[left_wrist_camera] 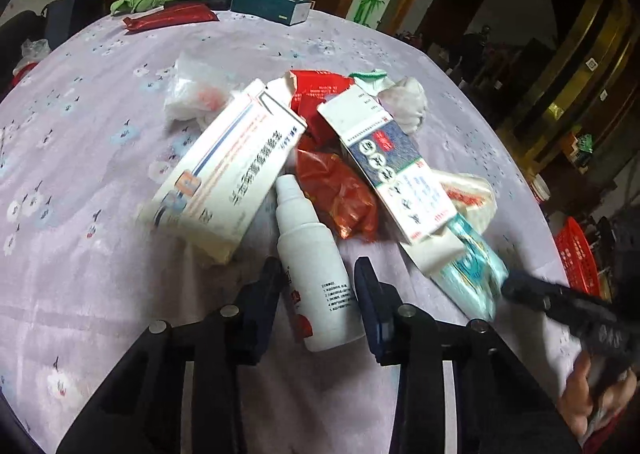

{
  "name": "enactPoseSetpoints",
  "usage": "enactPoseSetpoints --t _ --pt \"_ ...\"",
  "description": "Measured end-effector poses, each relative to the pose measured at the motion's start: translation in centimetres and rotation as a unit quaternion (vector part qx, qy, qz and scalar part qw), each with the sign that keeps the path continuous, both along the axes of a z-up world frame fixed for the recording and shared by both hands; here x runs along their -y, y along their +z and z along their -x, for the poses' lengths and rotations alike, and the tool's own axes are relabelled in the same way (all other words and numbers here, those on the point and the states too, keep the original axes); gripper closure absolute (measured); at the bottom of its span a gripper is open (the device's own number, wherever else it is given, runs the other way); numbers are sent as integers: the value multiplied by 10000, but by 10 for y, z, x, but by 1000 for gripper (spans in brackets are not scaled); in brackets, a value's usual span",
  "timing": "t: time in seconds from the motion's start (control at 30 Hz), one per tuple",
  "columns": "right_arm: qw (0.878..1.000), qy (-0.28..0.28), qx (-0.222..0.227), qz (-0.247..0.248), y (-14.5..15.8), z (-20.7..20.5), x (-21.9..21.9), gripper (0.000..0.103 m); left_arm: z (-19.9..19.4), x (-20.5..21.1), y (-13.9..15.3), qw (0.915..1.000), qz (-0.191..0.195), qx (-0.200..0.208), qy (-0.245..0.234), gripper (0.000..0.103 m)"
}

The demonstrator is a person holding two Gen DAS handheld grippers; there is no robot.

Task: Collect trash
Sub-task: 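Grasp the white spray bottle with the left gripper while the right gripper grasps the teal wipe pack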

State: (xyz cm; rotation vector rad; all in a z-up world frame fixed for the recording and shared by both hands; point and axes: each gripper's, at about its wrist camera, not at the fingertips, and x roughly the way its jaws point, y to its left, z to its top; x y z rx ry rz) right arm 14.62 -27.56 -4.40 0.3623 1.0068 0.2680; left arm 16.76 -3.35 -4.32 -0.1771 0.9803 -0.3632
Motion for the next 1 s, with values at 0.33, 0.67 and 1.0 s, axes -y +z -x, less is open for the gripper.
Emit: enactPoseSetpoints --t 0.33,0.67,1.0 --pt "9980 190 163 580 2 -18 -19 36 42 -20 6 9996 3 96 -260 72" --pt "9801 725 244 1829 -10 -15 -66 36 30 -23 -2 9999 -105 65 -115 72" --pt "9842 483 390 1658 0 4 -59 65 40 -25 -2 9996 -53 255 -137 74"
